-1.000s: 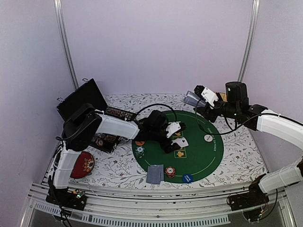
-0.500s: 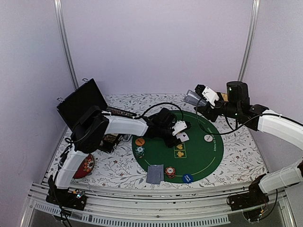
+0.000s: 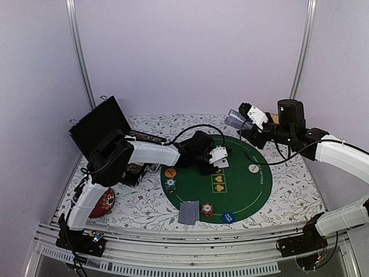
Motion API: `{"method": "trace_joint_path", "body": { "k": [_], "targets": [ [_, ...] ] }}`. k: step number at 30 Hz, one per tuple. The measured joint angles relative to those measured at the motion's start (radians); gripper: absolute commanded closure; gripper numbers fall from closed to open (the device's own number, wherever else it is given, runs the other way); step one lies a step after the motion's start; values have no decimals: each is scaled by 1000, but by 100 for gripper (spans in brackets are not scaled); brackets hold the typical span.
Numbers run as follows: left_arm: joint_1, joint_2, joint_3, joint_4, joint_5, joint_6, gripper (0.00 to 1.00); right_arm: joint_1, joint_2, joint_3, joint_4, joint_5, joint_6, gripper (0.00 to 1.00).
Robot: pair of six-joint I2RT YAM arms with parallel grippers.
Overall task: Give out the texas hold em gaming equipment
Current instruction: Move the poker card to the community card area, then pick up the poker card from the face-down deck piles.
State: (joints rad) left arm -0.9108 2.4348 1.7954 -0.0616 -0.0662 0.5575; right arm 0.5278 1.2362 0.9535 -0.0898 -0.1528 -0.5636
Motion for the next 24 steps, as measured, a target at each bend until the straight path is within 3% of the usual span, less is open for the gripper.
{"method": "trace_joint_path", "body": {
  "k": [10,14,21,24],
  "targets": [
    [21,-4,-21,35,-21,17,31,0,-1,0,0,0,0,53],
    [28,-49,-96,64,10,-6,29,0,-6,0,0,1,0,53],
    [70,-326,-449,145,182,-129,23,-1,-16,0,-6,-6,0,53],
    [100,-506,-560,204,293,-256,23,-1,-18,0,-14,-15,-1,54]
  ]
}}
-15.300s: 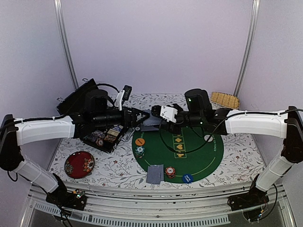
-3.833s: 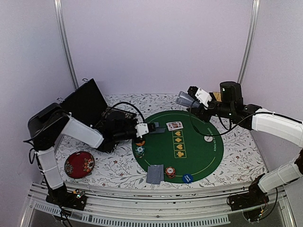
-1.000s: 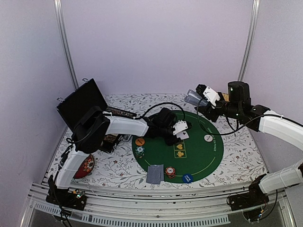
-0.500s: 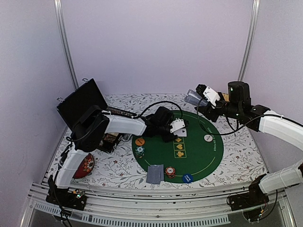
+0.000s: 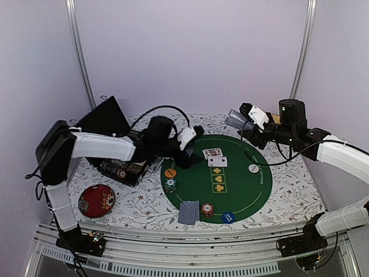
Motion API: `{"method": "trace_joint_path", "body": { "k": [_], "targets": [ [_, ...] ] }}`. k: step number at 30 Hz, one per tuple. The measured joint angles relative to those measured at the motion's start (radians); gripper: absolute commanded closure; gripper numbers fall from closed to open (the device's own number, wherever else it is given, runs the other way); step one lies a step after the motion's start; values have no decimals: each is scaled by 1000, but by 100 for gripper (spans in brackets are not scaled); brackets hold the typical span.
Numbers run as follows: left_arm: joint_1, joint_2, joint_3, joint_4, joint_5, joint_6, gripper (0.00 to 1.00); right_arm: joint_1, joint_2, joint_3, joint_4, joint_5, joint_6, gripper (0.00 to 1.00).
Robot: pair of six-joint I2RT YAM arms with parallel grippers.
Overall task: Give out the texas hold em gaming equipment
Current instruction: Pick up the poker card from the face-down deck piles.
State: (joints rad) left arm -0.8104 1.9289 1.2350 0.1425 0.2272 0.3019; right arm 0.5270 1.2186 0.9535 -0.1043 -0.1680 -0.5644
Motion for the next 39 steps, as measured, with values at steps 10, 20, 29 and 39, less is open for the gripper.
{"method": "trace_joint_path", "body": {
  "k": [10,20,29,39],
  "targets": [
    [132,-247,-18,195,245,-546,2,105,35,0,21,-17,-8,54],
    [82,-237,-21,157,282,-661,2,215,185,29,46,-28,-16,54],
    [55,-194,-15,71,228,-580,16,235,204,63,58,-36,-23,54],
    [52,-192,-17,74,239,-560,68,235,204,63,50,-16,-39,54]
  ]
}}
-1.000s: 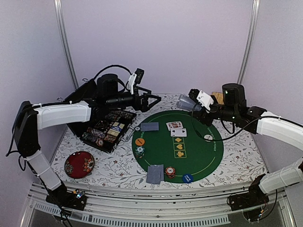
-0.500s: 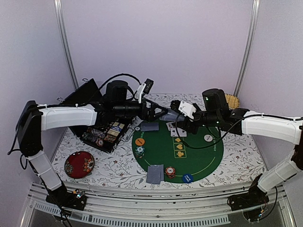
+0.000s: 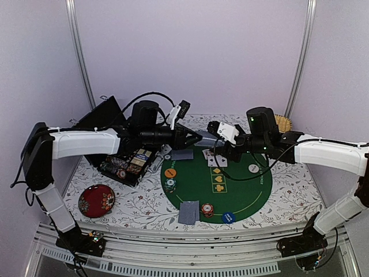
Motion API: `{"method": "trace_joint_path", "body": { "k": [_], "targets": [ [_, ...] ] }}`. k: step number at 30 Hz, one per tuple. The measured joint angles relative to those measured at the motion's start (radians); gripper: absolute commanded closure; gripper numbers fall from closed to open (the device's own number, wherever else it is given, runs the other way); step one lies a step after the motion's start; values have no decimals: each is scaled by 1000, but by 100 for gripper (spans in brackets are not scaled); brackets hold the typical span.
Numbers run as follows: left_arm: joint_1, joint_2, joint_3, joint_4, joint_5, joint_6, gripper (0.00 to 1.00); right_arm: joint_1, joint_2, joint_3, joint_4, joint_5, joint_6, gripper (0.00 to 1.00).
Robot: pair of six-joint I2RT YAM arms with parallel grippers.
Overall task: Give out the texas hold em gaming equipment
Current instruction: Pick up the poker card from the face-down deck piles.
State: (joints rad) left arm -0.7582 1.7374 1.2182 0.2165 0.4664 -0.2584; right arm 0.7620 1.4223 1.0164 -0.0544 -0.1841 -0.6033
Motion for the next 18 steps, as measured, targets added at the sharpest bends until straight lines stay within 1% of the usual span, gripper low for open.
{"method": "trace_joint_path", "body": {
  "k": [2,6,9,13,15,18],
  "targets": [
    [0,-10,-8,1,6,3,71,0,0,0,0,2,-2,54],
    [1,-12,-8,1,19,5,72,1,0,0,0,3,-3,54],
    [1,-24,-18,-5,17,13,76,1,0,0,0,3,-3,54],
    [1,-49,-32,-13,13,24,88,1,0,0,1,3,-3,53],
    [1,-55,-35,-13,15,26,100,1,0,0,2,3,-3,53],
    [2,-61,-40,-10,19,27,100,-1,0,0,2,2,-3,53]
  ]
}}
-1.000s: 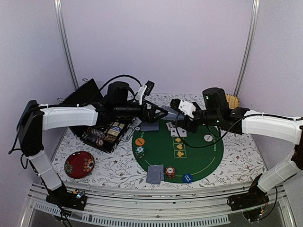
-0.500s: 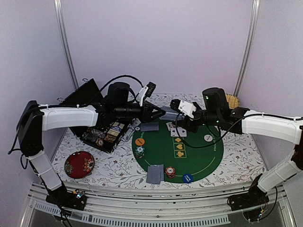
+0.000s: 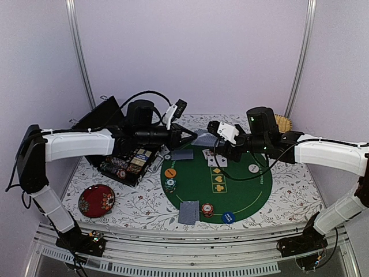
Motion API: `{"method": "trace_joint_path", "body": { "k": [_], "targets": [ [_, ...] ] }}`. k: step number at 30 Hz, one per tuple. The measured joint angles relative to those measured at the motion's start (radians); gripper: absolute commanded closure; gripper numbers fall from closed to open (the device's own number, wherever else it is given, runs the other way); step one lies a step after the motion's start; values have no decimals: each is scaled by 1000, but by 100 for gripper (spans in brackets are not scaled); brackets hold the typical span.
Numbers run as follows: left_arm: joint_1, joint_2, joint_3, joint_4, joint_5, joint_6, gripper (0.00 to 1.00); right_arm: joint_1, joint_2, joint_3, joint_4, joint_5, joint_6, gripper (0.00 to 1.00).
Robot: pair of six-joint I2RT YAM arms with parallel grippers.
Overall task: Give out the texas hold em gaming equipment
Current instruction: Pick up the poker card from the face-down deck piles, then flop the poker card into the community card area.
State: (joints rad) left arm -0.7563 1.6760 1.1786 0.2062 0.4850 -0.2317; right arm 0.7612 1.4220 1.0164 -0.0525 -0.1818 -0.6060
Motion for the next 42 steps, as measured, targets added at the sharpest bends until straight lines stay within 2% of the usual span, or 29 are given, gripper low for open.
{"method": "trace_joint_path", "body": {
  "k": [8,14,17,21,22,24,31,35,42],
  "targets": [
    [3,-63,-42,9,-2,16,100,-30,-3,0,3,-17,5,53],
    [19,-192,-150,132,14,61,100,-84,-20,-14,31,-48,19,54],
    [35,-243,-199,197,-12,142,100,-132,-30,-26,42,-59,36,54],
    [36,-256,-316,325,-107,389,100,-188,-45,-39,46,-53,55,54],
    [21,-150,-413,436,-151,605,100,-208,-69,-46,47,-38,66,54],
    [16,-95,-423,456,-165,672,100,-212,-76,-46,47,-37,68,54],
    [-61,317,-305,698,-249,1027,100,-225,-133,-56,45,-37,74,54],
    [-105,478,-212,782,-278,1190,100,-228,-152,-60,45,-37,76,54],
    [-149,576,-137,803,-269,1347,100,-229,-168,-65,31,-38,77,54]
  ]
}}
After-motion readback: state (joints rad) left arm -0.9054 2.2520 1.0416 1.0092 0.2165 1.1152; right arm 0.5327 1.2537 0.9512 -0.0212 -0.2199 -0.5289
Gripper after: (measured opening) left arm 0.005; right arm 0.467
